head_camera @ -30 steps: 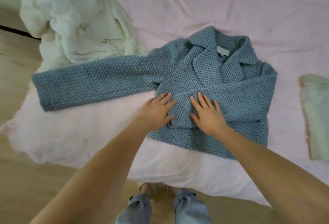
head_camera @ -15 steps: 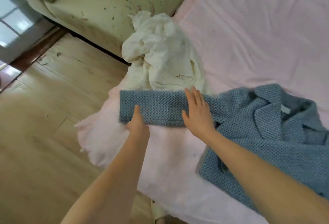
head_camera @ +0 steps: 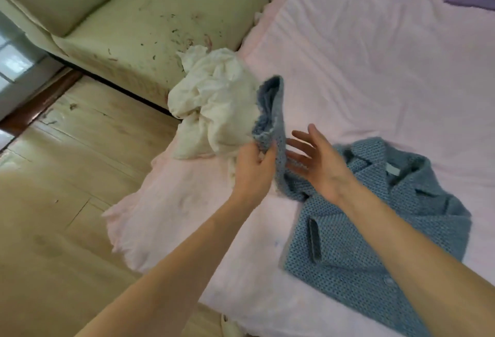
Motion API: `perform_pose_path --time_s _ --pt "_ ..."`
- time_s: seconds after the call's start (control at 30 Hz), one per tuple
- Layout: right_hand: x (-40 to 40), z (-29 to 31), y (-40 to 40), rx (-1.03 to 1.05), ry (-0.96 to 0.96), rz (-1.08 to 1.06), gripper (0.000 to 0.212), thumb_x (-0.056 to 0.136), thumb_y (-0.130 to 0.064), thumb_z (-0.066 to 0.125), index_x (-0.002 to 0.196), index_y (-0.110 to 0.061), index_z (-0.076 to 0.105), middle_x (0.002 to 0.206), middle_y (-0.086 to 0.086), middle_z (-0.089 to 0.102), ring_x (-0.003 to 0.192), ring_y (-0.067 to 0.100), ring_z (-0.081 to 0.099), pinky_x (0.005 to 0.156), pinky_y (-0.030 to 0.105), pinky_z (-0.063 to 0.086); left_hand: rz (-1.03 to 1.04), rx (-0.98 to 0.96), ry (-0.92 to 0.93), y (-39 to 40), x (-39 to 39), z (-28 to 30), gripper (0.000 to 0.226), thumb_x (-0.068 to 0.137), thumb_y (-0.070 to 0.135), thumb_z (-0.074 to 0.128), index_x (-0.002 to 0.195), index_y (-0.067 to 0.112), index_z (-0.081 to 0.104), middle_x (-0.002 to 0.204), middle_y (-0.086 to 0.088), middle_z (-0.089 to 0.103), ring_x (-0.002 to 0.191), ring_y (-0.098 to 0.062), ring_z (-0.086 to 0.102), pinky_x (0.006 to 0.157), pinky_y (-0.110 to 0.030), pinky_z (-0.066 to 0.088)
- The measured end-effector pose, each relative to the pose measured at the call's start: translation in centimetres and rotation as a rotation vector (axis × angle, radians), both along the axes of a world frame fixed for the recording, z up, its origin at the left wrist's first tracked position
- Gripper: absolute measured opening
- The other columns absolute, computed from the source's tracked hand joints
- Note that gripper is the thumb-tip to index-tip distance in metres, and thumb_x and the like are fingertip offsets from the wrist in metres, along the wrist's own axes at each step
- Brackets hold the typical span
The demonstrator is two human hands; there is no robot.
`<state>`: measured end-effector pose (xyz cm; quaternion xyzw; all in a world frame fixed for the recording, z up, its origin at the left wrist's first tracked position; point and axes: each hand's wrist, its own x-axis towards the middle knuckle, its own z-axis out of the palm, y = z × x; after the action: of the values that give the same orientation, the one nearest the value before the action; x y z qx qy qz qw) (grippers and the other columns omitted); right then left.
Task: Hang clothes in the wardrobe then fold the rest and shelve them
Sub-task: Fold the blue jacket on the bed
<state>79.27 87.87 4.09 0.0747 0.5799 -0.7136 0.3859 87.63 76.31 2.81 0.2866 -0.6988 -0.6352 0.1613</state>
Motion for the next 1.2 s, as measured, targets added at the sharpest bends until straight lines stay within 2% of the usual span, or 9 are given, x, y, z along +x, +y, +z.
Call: perform_pose_path --time_s 0.13,0.23,0.33,0.57,0.7,0.87,1.0,1.07,1.2 --pt "-0.4 4.6 3.9 0.095 0.19 -0.073 0.041 0.066 -0.043 0.072 0.099 -0.02 0.063 0.089 -0.002 0.071 0.09 0.016 0.066 0.078 0.032 0.05 -0.45 -0.238 0.047 6.1 -3.5 3.5 0.033 0.086 0.017 0.048 0.116 0.013 0.062 0.105 -0.003 0.068 0.095 -0.02 0.064 0.087 -0.038 0.05" --pt "-1.8 6.6 10.3 0.249 0.254 -0.384 0.018 0.078 -0.022 0.076 0.093 -0.015 0.068 0.092 0.004 0.074 0.091 0.019 0.069 0.08 0.035 0.053 -0.742 -0.34 0.13 11.9 -6.2 5.6 0.029 0.087 0.013 0.055 0.114 0.01 0.064 0.118 -0.001 0.063 0.109 -0.019 0.058 0.092 -0.034 0.047" --pt "-2.2 7.6 17.1 0.258 0.221 -0.653 0.012 0.086 -0.006 0.067 0.095 -0.013 0.068 0.098 0.008 0.072 0.092 0.022 0.069 0.077 0.035 0.056 -0.977 -0.482 0.166 16.2 -7.1 5.6 0.052 0.092 0.012 0.056 0.142 0.014 0.044 0.153 0.006 0.031 0.143 -0.011 0.021 0.119 -0.031 0.019" --pt "0.6 7.1 27.3 0.144 0.156 -0.891 0.042 0.081 -0.013 0.076 0.118 -0.005 0.059 0.108 0.009 0.07 0.095 0.022 0.07 0.074 0.039 0.059 -0.99 -0.832 -0.037 23.1 -8.6 2.6 0.108 0.083 0.052 0.065 0.153 0.022 -0.011 0.161 -0.006 -0.01 0.148 -0.022 -0.012 0.119 -0.049 -0.006" --pt "2.6 6.2 30.4 0.221 0.142 -1.013 0.021 0.079 -0.021 0.078 0.097 -0.016 0.068 0.1 0.004 0.072 0.093 0.02 0.07 0.08 0.039 0.058 -1.065 -0.747 -0.224 24.2 -10.6 0.9 0.102 0.081 0.067 0.057 0.154 0.021 0.003 0.16 -0.003 0.015 0.148 -0.025 0.007 0.117 -0.049 -0.006" --pt "7.2 0.9 33.0 0.422 -0.116 -1.293 0.018 0.087 -0.016 0.07 0.101 -0.007 0.063 0.11 0.011 0.067 0.089 0.023 0.063 0.079 0.039 0.056 -1.208 -1.089 -0.302 24.3 -11.0 -1.5 0.06 0.096 0.041 0.051 0.149 0.022 0.028 0.146 -0.005 0.038 0.14 -0.024 0.028 0.119 -0.053 0.006" --pt "10.3 -2.8 32.7 0.848 -0.367 -1.041 0.053 0.079 -0.017 0.066 0.124 0.002 0.045 0.119 0.019 0.054 0.093 0.034 0.058 0.08 0.043 0.053 -1.323 -1.142 -0.397 23.4 -9.6 -3.8 0.057 0.097 0.037 0.05 0.147 0.02 0.031 0.146 -0.006 0.036 0.141 -0.024 0.024 0.119 -0.05 0.008" --pt "9.6 -3.1 31.6 1.101 -0.16 -0.842 0.053 0.077 -0.021 0.066 0.122 0.001 0.048 0.122 0.02 0.054 0.108 0.037 0.056 0.091 0.046 0.049 -1.308 -1.126 -0.399 21.9 -9.9 -4.6 0.055 0.095 0.032 0.052 0.145 0.018 0.036 0.144 -0.008 0.04 0.138 -0.026 0.029 0.118 -0.046 0.015" --pt "4.9 -3.8 27.2 1.038 0.195 -0.341 0.036 0.095 -0.018 0.056 0.128 -0.006 0.046 0.129 0.009 0.05 0.101 0.019 0.052 0.085 0.027 0.039 -1.222 -1.054 -0.421 17.4 -11.8 -6.3 0.053 0.089 0.017 0.053 0.141 0.014 0.043 0.14 -0.013 0.046 0.131 -0.03 0.04 0.11 -0.038 0.03"
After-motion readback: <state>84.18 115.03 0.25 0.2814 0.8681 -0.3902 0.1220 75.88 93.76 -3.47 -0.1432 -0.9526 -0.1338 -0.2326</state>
